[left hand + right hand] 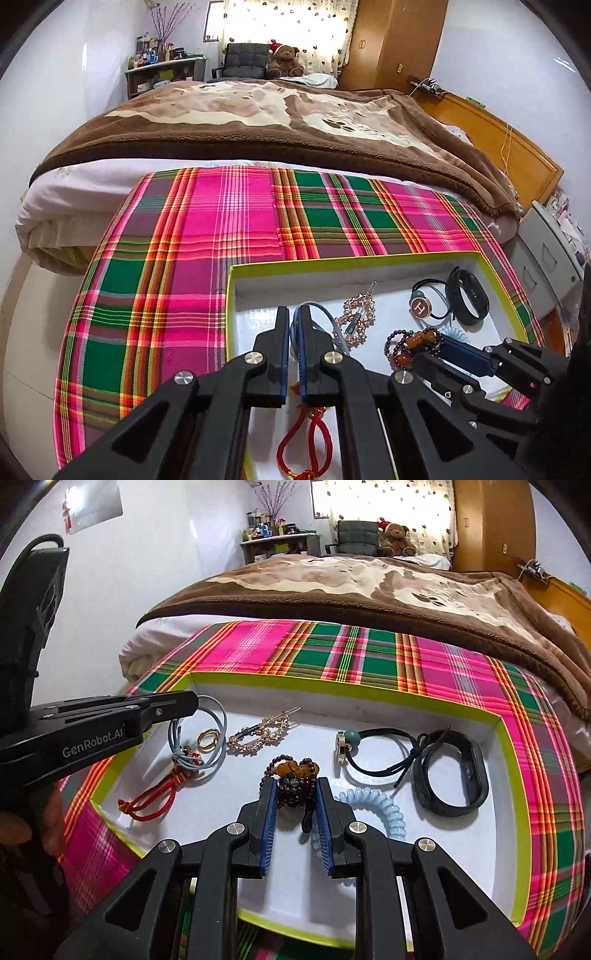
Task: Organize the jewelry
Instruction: 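Place the amber bracelet and grey cord into the tray, opening both grippers, then grasp the red tasseled cord on the bedspread with the right gripper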
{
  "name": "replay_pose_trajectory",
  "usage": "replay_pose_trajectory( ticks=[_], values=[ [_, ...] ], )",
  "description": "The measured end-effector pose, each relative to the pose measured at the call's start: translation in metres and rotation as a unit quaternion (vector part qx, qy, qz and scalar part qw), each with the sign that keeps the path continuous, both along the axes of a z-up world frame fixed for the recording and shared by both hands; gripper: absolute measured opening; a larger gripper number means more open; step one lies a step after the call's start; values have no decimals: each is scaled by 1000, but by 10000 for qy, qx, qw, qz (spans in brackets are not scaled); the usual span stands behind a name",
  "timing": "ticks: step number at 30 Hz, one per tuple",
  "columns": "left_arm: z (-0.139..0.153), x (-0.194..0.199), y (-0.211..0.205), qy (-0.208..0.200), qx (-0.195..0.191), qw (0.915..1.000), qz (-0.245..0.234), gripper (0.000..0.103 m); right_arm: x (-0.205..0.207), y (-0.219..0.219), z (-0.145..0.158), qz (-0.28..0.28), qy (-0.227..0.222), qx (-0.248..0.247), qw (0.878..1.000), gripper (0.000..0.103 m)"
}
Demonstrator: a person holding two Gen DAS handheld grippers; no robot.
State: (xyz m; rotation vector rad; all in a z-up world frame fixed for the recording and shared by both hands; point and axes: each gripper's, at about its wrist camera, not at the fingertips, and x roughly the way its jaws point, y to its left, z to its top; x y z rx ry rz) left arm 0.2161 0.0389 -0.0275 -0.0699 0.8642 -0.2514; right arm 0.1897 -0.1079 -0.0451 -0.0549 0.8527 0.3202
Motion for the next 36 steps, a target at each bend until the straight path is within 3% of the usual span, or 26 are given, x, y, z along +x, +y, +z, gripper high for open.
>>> replay_pose_trajectory(
  ticks=[9, 12, 16, 31, 36],
  values=[
    [-3, 3, 3, 132, 33, 9998, 157, 6, -2, 1, 1, -3, -94, -91, 9999, 22],
    [-2, 2, 1, 128, 116, 9996, 206, 16, -4, 2, 4, -32, -160, -103, 9998, 24],
    [2, -4, 3, 68, 88, 9996, 272, 33, -6, -1, 8, -33, -239, -59, 9997, 42],
    [29, -52, -2, -475, 485, 9960, 578, 57, -35, -20, 32, -237, -617, 260, 9975, 43],
    [32, -68, -5, -621, 607, 9939, 679, 59, -51, -24, 39, -251, -716, 328, 9966, 43]
  ],
)
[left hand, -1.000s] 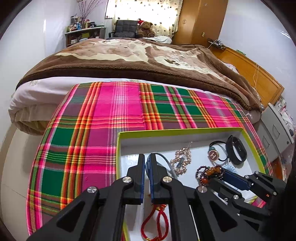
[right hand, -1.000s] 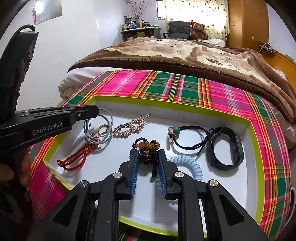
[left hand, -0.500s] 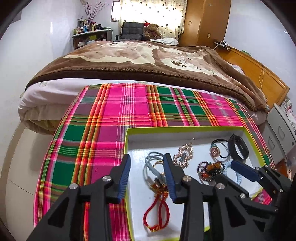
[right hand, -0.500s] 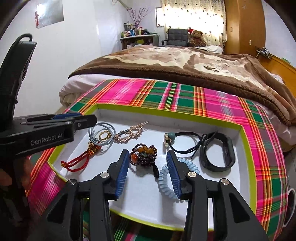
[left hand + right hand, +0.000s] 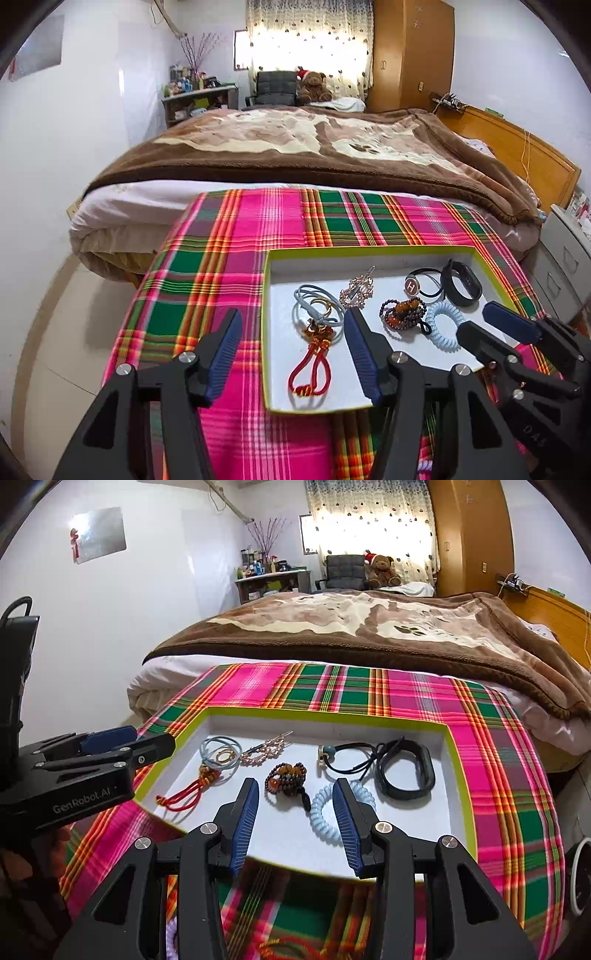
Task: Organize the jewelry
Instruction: 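Grasp the red tasseled cord on the bedspread with the right gripper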
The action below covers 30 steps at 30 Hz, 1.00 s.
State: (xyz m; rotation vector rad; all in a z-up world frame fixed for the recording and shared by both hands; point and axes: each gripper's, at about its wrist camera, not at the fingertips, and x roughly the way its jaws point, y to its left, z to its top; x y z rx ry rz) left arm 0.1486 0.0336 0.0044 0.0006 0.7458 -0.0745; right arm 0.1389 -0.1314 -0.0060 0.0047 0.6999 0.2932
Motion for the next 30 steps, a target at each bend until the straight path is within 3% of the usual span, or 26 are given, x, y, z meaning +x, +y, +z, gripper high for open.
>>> replay_pose_trajectory(
  ticks=[3, 9, 15, 21, 30],
  values=[
    [2, -9, -1, -127, 103, 9998, 95, 59, -9, -4, 2, -46, -50, 38, 10000, 43],
    [1, -24, 1, -213, -45, 9996, 160, 59, -25, -12, 4, -148, -99, 141, 9997, 43],
    [-3, -40, -6, -355, 320, 9981, 376, 59, -39, -16, 5, -191, -160, 181, 9995, 43],
    [-5, -50, -7, -215, 135, 9995, 204, 59, -52, -22, 6, -201, -206, 207, 9994, 43],
    [-24, -74, -7, 130, -221, 9995, -188, 59, -67, -48, -16, -328, 201, 104, 9992, 43]
  ],
)
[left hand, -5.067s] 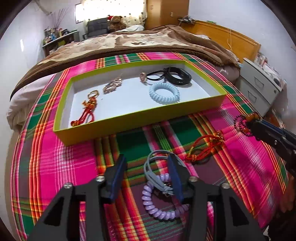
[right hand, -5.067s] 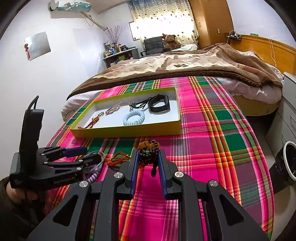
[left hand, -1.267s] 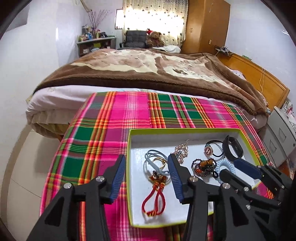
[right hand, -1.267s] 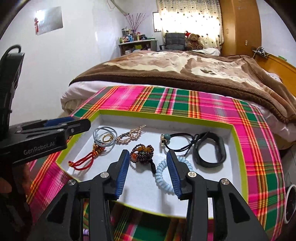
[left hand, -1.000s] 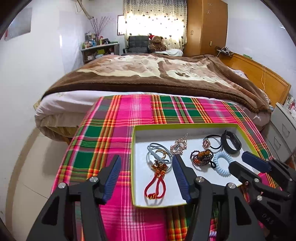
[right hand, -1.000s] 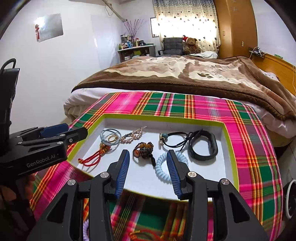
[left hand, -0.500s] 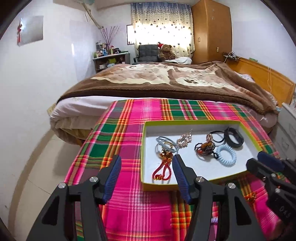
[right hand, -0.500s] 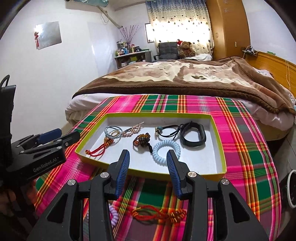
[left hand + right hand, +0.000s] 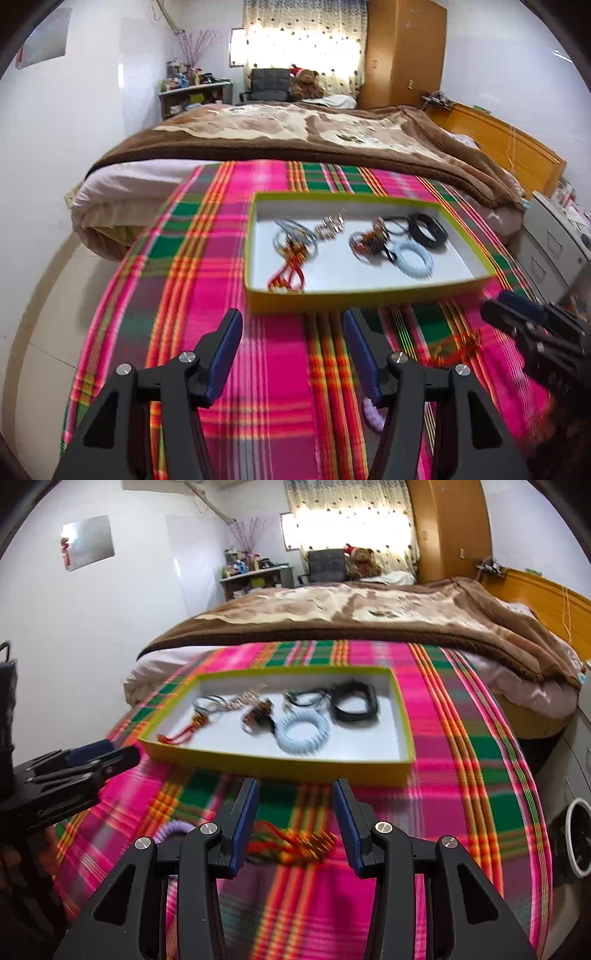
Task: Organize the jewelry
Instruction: 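Grasp the red tasseled cord on the bedspread with the right gripper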
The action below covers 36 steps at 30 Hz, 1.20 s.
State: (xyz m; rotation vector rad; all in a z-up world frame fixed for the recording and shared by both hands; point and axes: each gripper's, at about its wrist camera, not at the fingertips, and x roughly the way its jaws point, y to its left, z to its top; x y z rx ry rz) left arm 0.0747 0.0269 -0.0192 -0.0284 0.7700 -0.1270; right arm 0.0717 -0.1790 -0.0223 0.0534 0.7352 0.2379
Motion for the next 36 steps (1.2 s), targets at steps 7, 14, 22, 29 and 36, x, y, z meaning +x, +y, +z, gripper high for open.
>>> replay_pose_trajectory(
  ticks=[7, 14, 22, 29, 36],
  values=[
    [-11, -15, -3, 221, -208, 9991, -284, 59, 0, -12, -11, 76, 368, 98, 9992, 46],
    [-18, -22, -3, 403, -428, 9978, -295, 59, -1, -4, -22, 429, 655, 168, 9968, 46],
    [-24, -27, -1, 508, -465, 9972, -282, 59, 10, 2, -27, 266, 789, -33, 9965, 51],
    [-24, -27, -4, 546, -442, 9970, -334, 59, 11, 3, -32, 174, 858, -184, 9960, 61],
    [-27, -24, -7, 623, -419, 9964, -383, 59, 2, -12, -31, -175, 901, -207, 9956, 61]
  ],
)
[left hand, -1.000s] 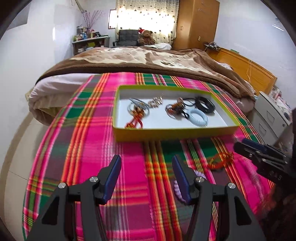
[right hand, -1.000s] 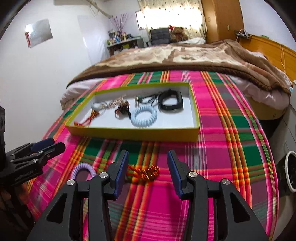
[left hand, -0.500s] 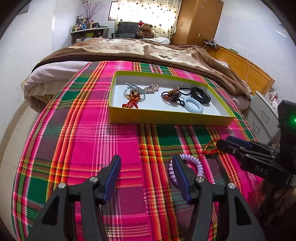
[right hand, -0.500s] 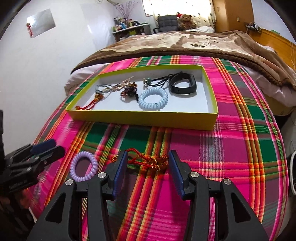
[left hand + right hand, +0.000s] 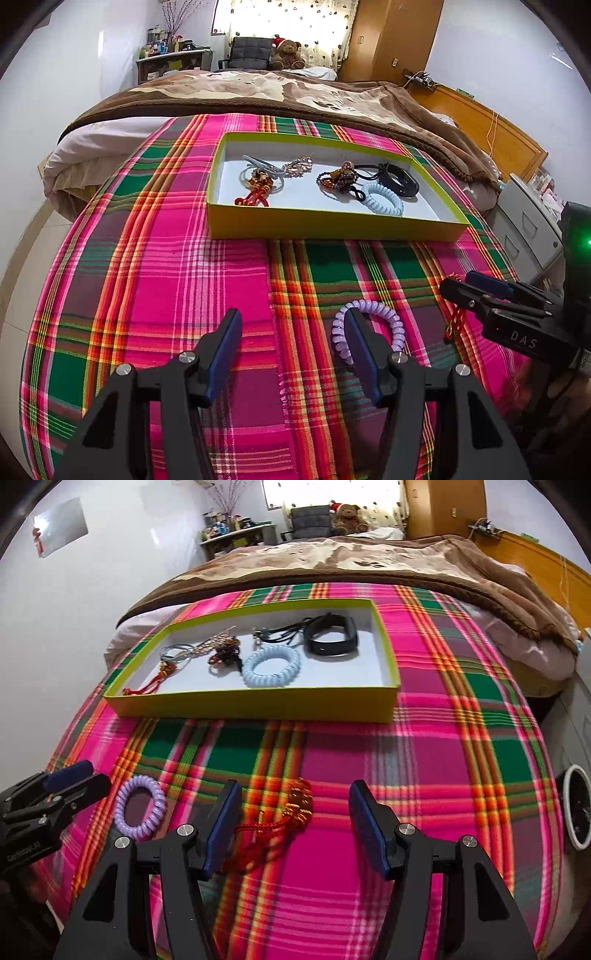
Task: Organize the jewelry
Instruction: 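Grasp the red tasseled cord on the bedspread with the right gripper, then grasp the lavender coil bracelet with the left gripper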
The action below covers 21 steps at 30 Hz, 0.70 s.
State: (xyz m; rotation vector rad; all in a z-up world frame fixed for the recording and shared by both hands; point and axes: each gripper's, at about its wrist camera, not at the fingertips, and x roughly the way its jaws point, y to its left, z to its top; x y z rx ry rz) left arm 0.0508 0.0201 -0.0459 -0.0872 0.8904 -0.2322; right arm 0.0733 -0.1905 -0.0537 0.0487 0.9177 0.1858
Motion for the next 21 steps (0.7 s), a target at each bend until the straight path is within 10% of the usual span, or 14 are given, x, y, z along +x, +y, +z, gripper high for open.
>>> replay_pose_trajectory(
  ticks=[6, 14, 21],
  values=[
    [-3, 1, -3, 104, 40, 9999, -45, 59, -6, 5, 0, -3, -7, -306, 9995, 56],
    [-6, 0, -10, 179, 19, 9996, -198, 59, -20, 6, 1, 149, -75, -534, 9984, 13],
    [-6, 1, -17, 209, 109, 9993, -294, 59, -27, 4, 5, 136, -219, -569, 9981, 9]
  ],
)
